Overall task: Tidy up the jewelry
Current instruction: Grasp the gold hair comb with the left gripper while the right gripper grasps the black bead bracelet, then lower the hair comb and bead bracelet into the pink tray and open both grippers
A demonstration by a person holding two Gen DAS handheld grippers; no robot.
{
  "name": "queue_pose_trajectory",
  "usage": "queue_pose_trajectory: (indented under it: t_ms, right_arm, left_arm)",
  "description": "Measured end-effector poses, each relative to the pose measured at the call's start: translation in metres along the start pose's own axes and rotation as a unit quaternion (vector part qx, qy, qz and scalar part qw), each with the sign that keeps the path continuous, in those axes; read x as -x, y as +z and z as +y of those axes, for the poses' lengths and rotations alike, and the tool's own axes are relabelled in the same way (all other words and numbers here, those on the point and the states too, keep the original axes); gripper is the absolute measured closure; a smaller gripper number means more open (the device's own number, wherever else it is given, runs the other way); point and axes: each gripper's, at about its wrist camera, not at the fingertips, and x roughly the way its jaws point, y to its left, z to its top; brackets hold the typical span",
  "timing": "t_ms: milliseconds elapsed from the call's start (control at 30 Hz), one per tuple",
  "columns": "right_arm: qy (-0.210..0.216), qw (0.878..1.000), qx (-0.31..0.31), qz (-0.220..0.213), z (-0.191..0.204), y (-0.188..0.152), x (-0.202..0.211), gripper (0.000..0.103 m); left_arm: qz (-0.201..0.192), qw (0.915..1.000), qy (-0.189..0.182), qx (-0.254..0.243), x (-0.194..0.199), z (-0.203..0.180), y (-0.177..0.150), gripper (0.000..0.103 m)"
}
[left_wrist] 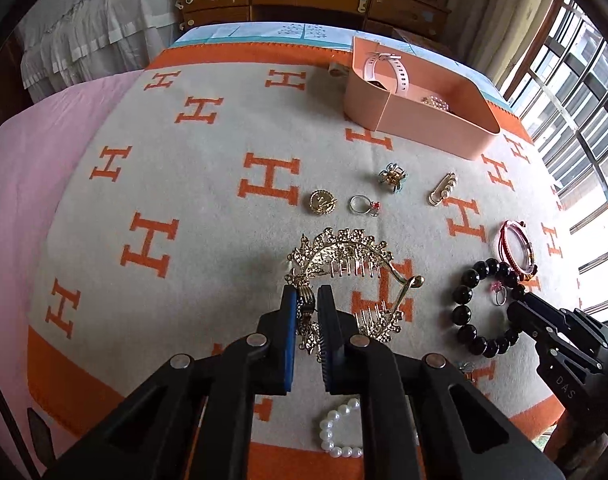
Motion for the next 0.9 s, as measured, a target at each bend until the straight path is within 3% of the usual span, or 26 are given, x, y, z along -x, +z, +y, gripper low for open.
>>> queue_pose_trajectory:
  t_ms: [100, 200, 500, 700, 900]
  right_arm:
    - [-0.020, 1.000, 0.016, 0.003, 0.008, 0.002, -0.002, 0.088]
    - [-0.016, 1.000, 0.020, -0.001, 0.013, 0.002, 0.003, 0.088]
    - [-0.030, 0.995, 0.058, -0.077, 0.039, 0.010, 0.050, 0.088]
    - [-0.019, 0.990, 0.077, -0.116, 0.053, 0.028, 0.077, 0.088]
    - [-0.037, 0.982, 0.092, -0.164, 0.058, 0.053, 0.097, 0.088]
  left_arm:
    - [-0.014, 0.9999, -0.007, -0.002, 0.008, 0.002, 0.002, 0.095]
    - [-0.028, 0.9996, -0.008, -0.004, 0.014, 0.003, 0.004, 0.095]
    - [-0.054, 0.9984, -0.013, -0.007, 0.029, 0.003, 0.008, 0.095]
    - [-0.090, 0.9956, -0.020, -0.014, 0.051, -0.003, 0.023, 0.095]
    - [-0.136, 0.9900, -0.010, -0.035, 0.073, -0.018, 0.050, 0.095]
